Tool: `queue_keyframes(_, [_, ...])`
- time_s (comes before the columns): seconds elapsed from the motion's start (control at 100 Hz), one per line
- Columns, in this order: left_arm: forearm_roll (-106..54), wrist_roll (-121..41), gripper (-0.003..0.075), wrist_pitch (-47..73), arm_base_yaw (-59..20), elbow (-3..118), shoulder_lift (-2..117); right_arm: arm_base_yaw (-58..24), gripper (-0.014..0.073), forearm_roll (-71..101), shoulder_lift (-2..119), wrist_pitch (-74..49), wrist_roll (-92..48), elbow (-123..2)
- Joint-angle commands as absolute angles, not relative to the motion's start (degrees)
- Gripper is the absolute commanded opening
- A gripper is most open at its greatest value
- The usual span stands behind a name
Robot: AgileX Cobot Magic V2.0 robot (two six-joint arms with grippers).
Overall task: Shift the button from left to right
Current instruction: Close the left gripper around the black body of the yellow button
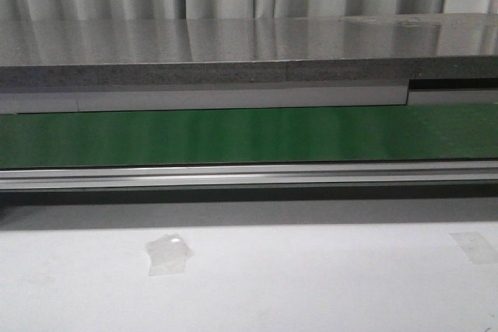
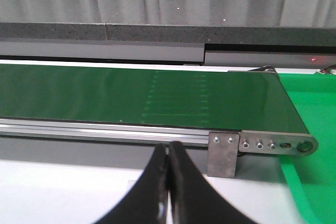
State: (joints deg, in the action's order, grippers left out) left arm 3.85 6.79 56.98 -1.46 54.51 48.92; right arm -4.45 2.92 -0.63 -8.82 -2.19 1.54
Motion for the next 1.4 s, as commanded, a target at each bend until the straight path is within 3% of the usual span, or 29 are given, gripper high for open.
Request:
queue_keyframes(0.0, [4.15,7.26,0.0636,53.37,-1.32,56.36,48.79,-4.22,-0.0068,2.34,-1.68,-3.9,-2.42,0.71])
queue_keyframes(0.29, [16.54,12.87,0.0636,51.85,-1.23,57.67,51.39,-4.22,-0.0068,2.34,-1.68,-3.9,-2.42,0.71])
queue_keyframes(0.56, [17.93,13.42,0.0636,50.48,0.05,62.44,62.77,-4.22,-0.0068,2.34,-1.68,-3.9,-2.42,0.71])
queue_keyframes(1.02, [-1.92,-1.38,0.0636,45.47,20.02,72.95,84.33,-4.22,-0.0068,2.34,-1.68,-3.9,-2.42,0.71])
queue_keyframes(1.39, [-4.29,-3.14,0.0629,40.7,22.6,74.12,97.21,-4.22,-0.0068,2.34,-1.68,-3.9,-2.42,0.71])
